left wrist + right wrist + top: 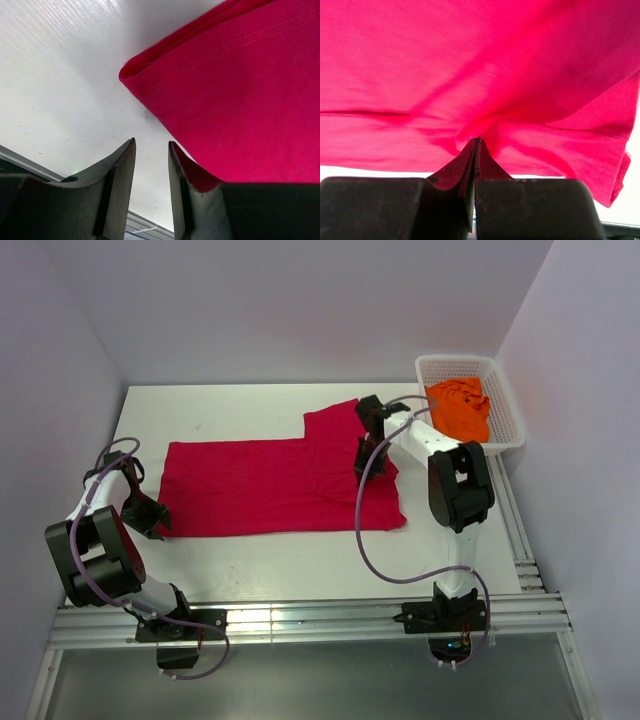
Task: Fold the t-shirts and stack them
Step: Fold the flattened tshirt in 1/3 of the way
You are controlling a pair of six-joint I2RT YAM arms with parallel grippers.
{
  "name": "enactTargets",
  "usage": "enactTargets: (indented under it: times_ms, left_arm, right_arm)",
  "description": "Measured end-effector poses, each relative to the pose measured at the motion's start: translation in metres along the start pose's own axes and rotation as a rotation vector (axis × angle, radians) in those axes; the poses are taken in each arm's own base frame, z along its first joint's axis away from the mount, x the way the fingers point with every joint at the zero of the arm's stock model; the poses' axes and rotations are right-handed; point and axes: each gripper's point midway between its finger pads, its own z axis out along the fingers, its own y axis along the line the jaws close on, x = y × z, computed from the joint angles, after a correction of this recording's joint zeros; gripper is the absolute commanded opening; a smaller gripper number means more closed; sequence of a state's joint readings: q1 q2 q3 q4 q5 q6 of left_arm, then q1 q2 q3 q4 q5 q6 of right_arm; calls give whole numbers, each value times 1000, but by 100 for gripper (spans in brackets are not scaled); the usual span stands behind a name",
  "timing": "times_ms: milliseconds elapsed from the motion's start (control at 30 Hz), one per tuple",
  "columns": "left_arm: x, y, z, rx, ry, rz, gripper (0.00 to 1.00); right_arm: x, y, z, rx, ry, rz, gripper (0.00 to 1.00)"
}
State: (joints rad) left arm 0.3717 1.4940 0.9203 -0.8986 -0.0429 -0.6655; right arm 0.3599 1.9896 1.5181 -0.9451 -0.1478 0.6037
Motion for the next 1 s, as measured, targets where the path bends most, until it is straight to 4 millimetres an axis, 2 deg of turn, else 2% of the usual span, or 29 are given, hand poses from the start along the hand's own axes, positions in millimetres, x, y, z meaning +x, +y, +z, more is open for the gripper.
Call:
enactTargets:
  times_ms: [133,200,267,300,333,367,400,433,533,633,733,900,1000]
  left_arm:
    - [0,0,0,0,0,0,38]
    - [0,0,0,-1,2,0,39]
    - [0,0,1,-2,3,1,38]
    - [0,0,1,-2,3,1,38]
    - [0,0,1,-2,3,1,38]
    - [0,0,1,-2,3,1,38]
    - [0,0,1,-2,4,1,38]
    - [0,0,1,-3,4,1,38]
    - [1,0,1,-3,5,1,38]
    - [1,0,1,-3,5,1,38]
    - [1,0,1,-3,4,1,38]
    - [1,0,1,-2,4,2,38]
    - [1,0,1,-2,4,4,38]
  right_arm:
    - [-42,33,-27,-74,-95,-10,0]
    - [-63,50,-31,-103,-126,-15,2]
    - [-76,62,-25,-120,-130,-15,17]
    - [-81,65,-20,-122,-123,-15,31]
    - [-85,69,-12,-125,-112,-9,55]
    - [-88,71,-2,-124,-97,-6,64]
    - [-88,71,6,-122,-82,-10,79]
    - [-88,72,15,-121,-62,1,82]
    - [-87,72,32,-120,-20,2,83]
    - [-86,73,29,-122,-16,3,83]
    - [-87,72,15,-139,-42,-1,83]
    - [-78,59,-26,-156,-89,-6,83]
    - [-75,54,-44,-171,-120,-14,83]
